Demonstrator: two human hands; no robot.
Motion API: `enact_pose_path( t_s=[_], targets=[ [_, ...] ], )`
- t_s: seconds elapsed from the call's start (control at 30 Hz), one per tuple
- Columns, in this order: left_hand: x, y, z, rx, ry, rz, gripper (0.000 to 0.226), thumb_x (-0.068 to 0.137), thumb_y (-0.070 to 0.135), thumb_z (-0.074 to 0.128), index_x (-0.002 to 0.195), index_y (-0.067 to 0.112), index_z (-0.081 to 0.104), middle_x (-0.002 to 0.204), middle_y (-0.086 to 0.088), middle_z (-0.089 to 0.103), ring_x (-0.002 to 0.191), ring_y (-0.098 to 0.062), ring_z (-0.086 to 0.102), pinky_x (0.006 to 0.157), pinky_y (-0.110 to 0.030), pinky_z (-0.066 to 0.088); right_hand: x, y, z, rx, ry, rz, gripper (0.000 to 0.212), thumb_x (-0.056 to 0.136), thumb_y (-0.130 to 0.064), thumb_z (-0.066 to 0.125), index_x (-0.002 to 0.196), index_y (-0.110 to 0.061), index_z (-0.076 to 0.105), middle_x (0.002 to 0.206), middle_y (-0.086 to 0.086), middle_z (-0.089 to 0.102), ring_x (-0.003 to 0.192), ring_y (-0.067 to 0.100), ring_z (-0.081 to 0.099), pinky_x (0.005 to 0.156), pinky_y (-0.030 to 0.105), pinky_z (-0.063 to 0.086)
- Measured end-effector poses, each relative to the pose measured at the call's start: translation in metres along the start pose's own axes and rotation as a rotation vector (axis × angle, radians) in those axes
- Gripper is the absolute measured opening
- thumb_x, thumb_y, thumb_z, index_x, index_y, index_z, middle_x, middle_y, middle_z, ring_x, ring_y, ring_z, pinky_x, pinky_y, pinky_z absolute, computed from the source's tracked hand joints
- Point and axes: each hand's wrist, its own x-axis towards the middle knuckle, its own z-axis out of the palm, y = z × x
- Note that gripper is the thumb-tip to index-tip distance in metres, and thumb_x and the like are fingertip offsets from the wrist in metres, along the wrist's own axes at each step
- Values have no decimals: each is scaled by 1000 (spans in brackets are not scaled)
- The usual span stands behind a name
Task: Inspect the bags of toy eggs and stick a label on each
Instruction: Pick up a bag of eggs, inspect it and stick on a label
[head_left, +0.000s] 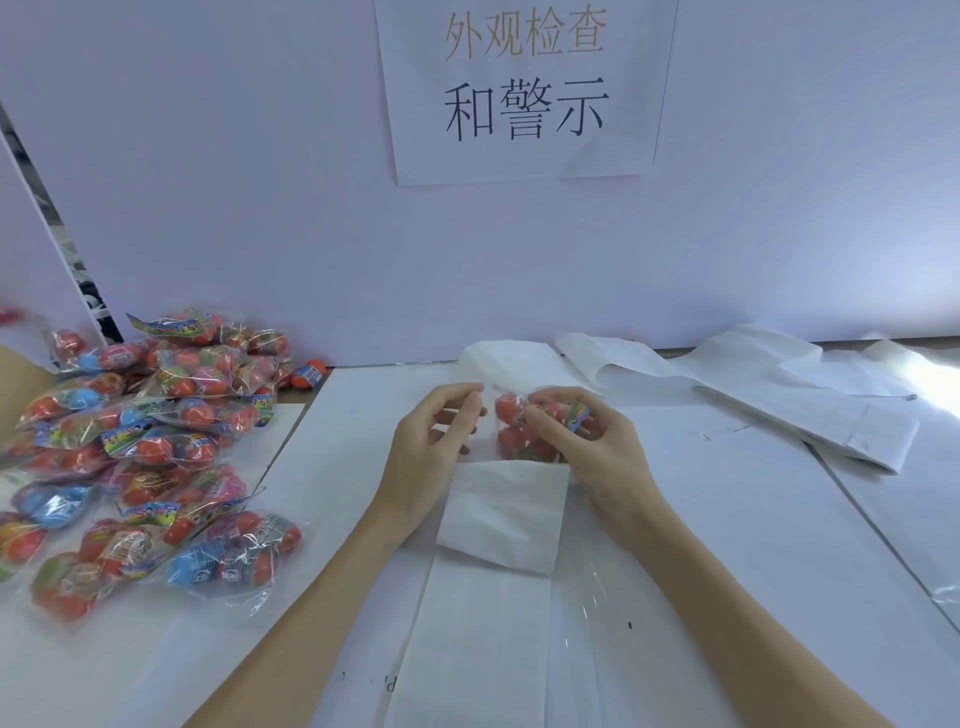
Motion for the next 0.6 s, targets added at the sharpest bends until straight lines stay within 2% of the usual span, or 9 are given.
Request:
enact_pose_path(
  t_s=[0.1, 0.17, 0.27, 0.37, 0.5, 0.6],
  targets=[
    [1, -1, -1, 26, 15, 23, 10, 102, 22, 66, 105, 24, 76, 95, 7, 76, 83, -14, 70, 72, -23, 57, -2, -1, 2, -5, -99, 11, 15, 89, -23, 83, 104, -21, 80, 99, 6, 80, 90, 23, 79, 73, 21, 58],
    [1, -1, -2, 14, 8, 29, 7, 100, 20, 70, 97, 23, 75, 90, 6, 76, 75, -13, 69, 66, -21, 54, -4, -1, 3, -33, -104, 30, 14, 95, -28, 76, 109, -27, 80, 100, 5, 80, 90, 20, 78, 76, 22, 58],
    [2, -3, -4, -27, 17, 18, 9, 98, 20, 72, 90, 23, 76, 88, 1, 75, 74, -18, 71, 66, -22, 54, -4, -1, 3, -50, -67, 51, 20, 101, -39, 66, 108, -28, 82, 104, 6, 80, 95, 24, 77, 80, 27, 59],
    [2, -3, -4, -85, 12, 2, 11, 99, 19, 70, 90, 15, 74, 89, -5, 74, 73, -24, 73, 65, -24, 55, -3, 1, 2, -47, -55, 61, 27, 105, -42, 58, 111, -30, 82, 110, 3, 80, 105, 24, 76, 93, 38, 57],
    [2, -1, -2, -150, 14, -13, 13, 100, 14, 69, 89, 10, 72, 91, -9, 73, 71, -26, 75, 65, -25, 58, -2, 0, 3, -15, -77, 72, 30, 108, -40, 53, 118, -29, 80, 115, -6, 79, 109, 13, 74, 91, 33, 55],
    [2, -2, -1, -144, 15, -13, 12, 101, 11, 67, 90, 6, 70, 91, -9, 73, 73, -27, 76, 65, -26, 60, -1, 1, 2, 4, -77, 70, 31, 109, -39, 52, 119, -26, 79, 116, 0, 79, 110, 18, 75, 97, 37, 56]
  ],
)
